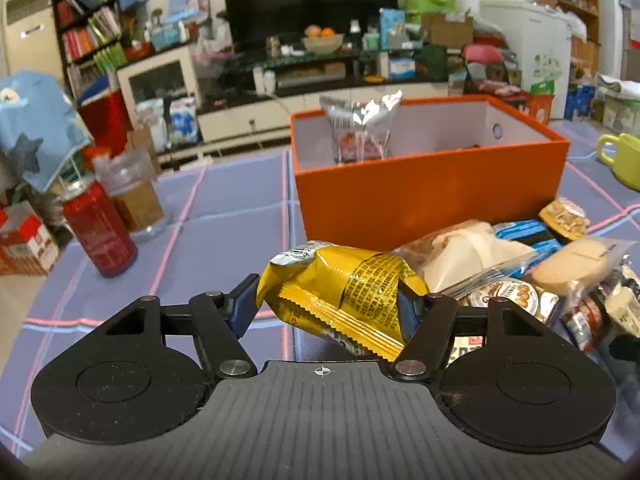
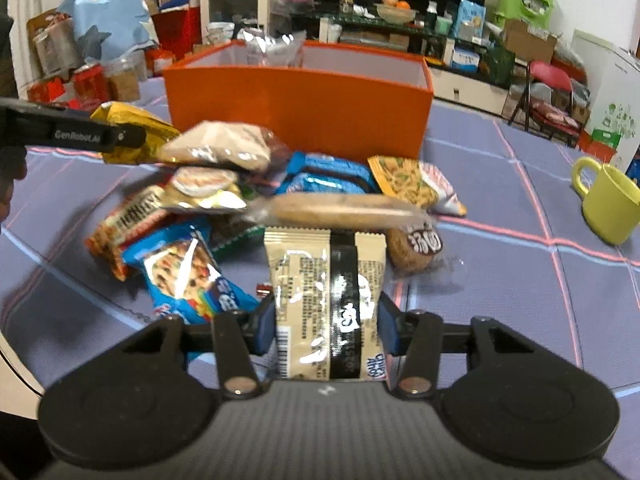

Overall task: Organize snacks
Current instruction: 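Grasp the yellow chip bag with the left tool while the right tool grasps a striped bread packet, then drop the yellow chip bag into the orange box while the right tool drops the bread packet, then grasp the red bean snack bag with the left tool while the right tool grasps a round cake packet, then drop the red bean bag into the orange box while the right tool drops the cake packet, then grasp the Danisa butter cookie packet with the left tool while the right tool grasps the blue cookie packet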

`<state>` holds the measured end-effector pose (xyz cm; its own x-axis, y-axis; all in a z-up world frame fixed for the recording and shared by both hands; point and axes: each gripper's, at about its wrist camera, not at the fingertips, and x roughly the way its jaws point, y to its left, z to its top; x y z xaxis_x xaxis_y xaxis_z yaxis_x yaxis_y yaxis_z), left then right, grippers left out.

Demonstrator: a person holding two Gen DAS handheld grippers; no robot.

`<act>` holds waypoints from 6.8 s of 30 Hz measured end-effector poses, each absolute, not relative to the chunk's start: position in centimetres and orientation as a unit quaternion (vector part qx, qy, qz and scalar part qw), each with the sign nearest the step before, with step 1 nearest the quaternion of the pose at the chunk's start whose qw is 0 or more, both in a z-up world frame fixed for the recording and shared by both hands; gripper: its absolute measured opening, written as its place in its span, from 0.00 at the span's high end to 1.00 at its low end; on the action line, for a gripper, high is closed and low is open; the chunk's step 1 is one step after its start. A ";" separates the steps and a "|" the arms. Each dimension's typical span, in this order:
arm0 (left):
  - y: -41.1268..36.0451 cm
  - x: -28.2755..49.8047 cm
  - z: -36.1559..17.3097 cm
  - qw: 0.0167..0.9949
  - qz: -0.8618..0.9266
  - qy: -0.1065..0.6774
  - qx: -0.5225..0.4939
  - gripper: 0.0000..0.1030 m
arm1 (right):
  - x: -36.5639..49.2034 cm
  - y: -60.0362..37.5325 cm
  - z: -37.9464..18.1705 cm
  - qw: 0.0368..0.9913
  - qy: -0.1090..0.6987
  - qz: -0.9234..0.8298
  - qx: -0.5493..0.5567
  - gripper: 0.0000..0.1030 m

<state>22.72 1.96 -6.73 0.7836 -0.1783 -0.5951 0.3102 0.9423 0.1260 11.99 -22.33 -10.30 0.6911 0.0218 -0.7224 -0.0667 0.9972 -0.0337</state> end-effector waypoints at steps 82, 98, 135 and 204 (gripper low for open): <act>3.7 19.0 -5.0 0.943 -0.089 0.320 0.014 0.41 | 13.8 -29.6 -7.5 0.941 0.333 0.051 -0.004 0.42; 1.1 19.8 -8.0 0.909 -0.170 0.368 0.100 0.40 | 18.1 -29.8 -12.2 0.921 0.385 0.045 -0.038 0.29; 0.0 23.6 -11.9 0.887 -0.189 0.412 0.084 0.70 | 19.2 -30.1 -12.8 0.914 0.403 0.054 0.003 0.54; 0.8 24.9 -0.7 0.945 -0.133 0.297 0.029 0.42 | 19.4 -26.2 -1.1 0.964 0.256 0.073 0.013 0.32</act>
<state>24.89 0.78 -0.68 0.7881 -0.2348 -0.5690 0.2693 0.9627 -0.0243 19.44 -26.19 -1.08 0.8584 0.1470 -0.4915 -0.1333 0.9891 0.0629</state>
